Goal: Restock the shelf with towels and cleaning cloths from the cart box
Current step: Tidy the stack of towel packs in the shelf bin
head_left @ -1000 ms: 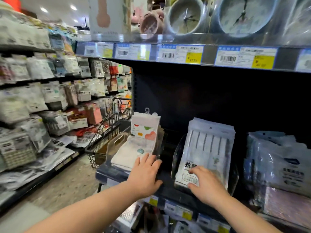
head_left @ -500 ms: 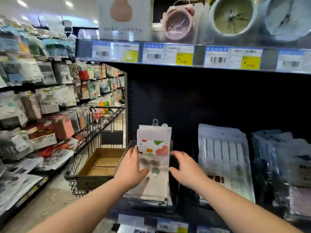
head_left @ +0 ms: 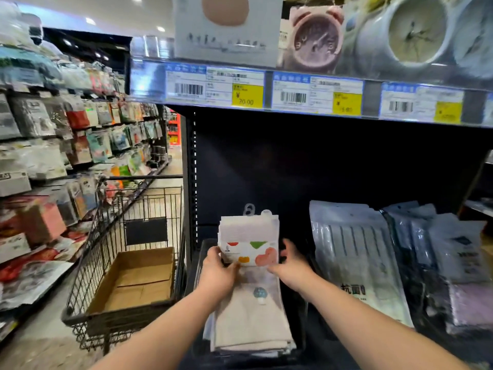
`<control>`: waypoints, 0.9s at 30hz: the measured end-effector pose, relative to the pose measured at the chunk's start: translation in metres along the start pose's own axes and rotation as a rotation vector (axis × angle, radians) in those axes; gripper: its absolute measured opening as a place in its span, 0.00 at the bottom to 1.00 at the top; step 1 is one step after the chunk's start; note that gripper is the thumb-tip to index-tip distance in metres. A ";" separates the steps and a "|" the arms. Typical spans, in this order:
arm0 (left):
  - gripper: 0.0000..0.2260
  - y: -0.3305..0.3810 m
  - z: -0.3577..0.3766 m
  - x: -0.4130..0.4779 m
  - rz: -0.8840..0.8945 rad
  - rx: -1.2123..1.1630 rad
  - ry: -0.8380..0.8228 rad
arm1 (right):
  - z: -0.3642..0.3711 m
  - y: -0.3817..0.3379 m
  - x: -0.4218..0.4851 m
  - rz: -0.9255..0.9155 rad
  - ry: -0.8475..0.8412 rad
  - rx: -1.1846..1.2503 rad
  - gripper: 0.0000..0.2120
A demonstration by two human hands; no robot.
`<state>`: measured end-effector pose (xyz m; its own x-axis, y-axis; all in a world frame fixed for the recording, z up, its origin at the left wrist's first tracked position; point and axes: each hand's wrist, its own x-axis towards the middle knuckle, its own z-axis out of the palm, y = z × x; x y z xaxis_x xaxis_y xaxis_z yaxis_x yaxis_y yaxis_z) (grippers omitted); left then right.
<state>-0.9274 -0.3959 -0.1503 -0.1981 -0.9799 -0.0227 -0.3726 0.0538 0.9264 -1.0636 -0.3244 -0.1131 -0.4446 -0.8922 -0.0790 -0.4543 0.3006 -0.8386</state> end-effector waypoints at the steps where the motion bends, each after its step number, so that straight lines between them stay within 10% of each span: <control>1: 0.17 -0.002 0.000 0.001 -0.008 -0.009 0.025 | 0.000 0.003 0.004 0.014 0.012 0.028 0.33; 13: 0.05 0.000 0.001 -0.004 0.016 -0.217 0.073 | -0.014 0.013 0.031 -0.053 -0.112 -0.056 0.18; 27: 0.17 -0.014 0.018 -0.012 -0.022 -0.085 0.047 | -0.024 0.014 0.056 -0.169 -0.069 0.074 0.28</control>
<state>-0.9358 -0.3815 -0.1692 -0.1474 -0.9887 -0.0281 -0.2981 0.0173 0.9544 -1.1129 -0.3617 -0.1162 -0.3117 -0.9496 0.0318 -0.4592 0.1213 -0.8800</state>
